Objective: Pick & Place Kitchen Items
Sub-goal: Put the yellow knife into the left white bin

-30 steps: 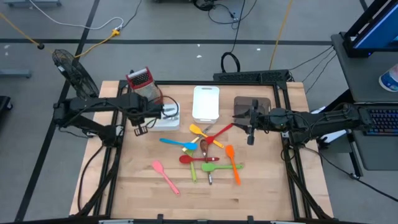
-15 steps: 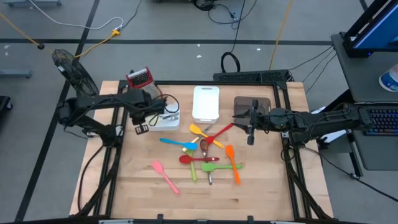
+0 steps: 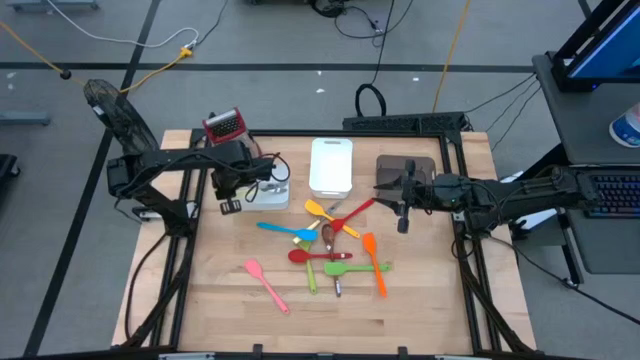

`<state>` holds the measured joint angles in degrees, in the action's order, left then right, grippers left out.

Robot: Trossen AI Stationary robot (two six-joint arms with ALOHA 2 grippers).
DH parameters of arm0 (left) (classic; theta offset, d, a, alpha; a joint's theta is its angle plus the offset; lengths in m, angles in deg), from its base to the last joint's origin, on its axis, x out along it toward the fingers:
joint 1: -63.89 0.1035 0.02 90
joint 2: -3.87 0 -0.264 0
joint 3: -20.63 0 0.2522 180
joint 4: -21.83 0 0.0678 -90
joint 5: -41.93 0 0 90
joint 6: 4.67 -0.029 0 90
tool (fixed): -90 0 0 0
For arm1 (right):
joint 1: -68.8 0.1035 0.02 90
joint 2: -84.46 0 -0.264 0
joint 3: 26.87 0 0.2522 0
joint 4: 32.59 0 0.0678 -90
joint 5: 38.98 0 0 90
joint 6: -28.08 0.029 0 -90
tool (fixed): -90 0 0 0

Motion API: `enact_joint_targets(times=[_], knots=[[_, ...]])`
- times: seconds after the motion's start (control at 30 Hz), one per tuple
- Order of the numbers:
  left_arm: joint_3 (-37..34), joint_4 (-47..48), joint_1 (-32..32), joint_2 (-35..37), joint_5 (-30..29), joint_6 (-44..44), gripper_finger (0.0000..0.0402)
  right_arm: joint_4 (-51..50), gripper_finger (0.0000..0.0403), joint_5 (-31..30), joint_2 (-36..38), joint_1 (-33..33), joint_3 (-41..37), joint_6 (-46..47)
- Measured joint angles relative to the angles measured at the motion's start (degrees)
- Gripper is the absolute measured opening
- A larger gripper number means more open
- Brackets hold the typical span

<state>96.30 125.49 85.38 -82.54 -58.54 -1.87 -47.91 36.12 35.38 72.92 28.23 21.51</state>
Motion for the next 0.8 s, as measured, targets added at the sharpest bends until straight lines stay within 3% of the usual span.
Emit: enact_joint_targets(times=[0.8], knots=[[0.0, -2.6, 1.0, 0.0, 2.0, 0.9, 0.0072, 0.0, 0.0130, 0.0, 0.0, 0.0, 0.0, -0.1]])
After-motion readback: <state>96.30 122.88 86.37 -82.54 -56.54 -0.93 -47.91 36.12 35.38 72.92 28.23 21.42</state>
